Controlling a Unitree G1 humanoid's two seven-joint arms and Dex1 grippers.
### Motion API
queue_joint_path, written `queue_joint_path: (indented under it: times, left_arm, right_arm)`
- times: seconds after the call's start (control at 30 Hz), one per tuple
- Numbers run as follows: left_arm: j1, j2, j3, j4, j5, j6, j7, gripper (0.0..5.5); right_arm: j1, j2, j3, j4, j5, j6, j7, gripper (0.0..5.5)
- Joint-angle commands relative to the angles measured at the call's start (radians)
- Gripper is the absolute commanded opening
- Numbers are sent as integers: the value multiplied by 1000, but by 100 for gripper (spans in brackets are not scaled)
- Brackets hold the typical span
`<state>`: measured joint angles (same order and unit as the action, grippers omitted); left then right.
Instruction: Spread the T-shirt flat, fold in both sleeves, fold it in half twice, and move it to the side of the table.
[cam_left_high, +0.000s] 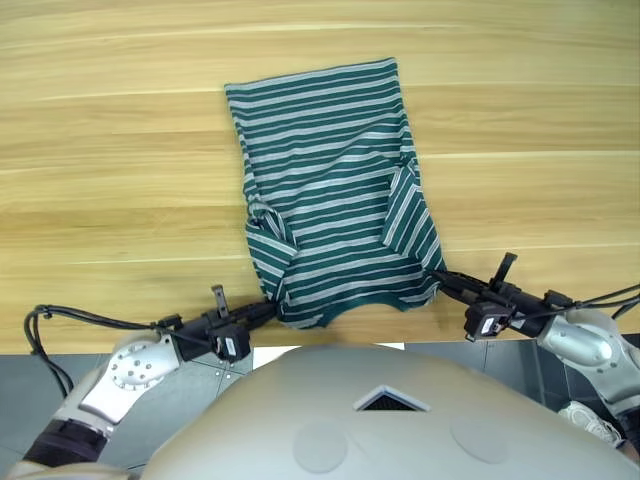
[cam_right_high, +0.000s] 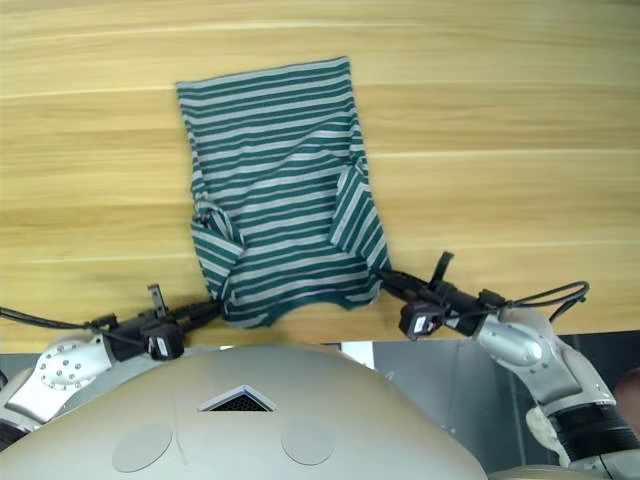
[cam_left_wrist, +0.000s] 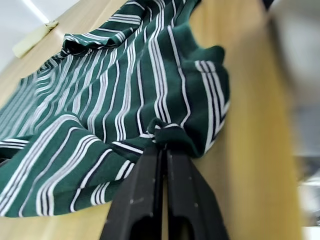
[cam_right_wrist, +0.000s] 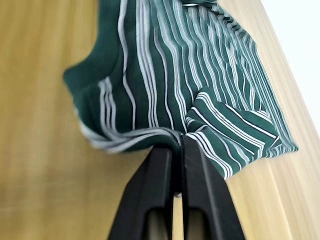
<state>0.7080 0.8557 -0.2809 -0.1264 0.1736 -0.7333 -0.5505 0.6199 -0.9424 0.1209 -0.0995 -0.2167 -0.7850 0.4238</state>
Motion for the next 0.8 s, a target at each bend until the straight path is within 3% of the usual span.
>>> queue_joint_path:
  times: [0.03, 0.23, 0.47, 0.8]
  left_arm:
    - [76, -19, 15, -71, -26, 35, 20, 0]
    - [-45, -116, 110, -166, -192, 37, 85, 0]
    - [-315, -208, 174, -153, -230, 148, 105, 0]
    - [-643, -296, 181, 252, -158, 198, 98, 0]
  right_arm:
    - [83, -17, -55, -51, 92, -9, 24, 1]
    - [-12, 26, -59, -136, 239, 19, 59, 1]
    - [-406, 213, -14, -91, 212, 198, 38, 1]
    - [-873, 501, 65, 276, -9, 369, -110, 1]
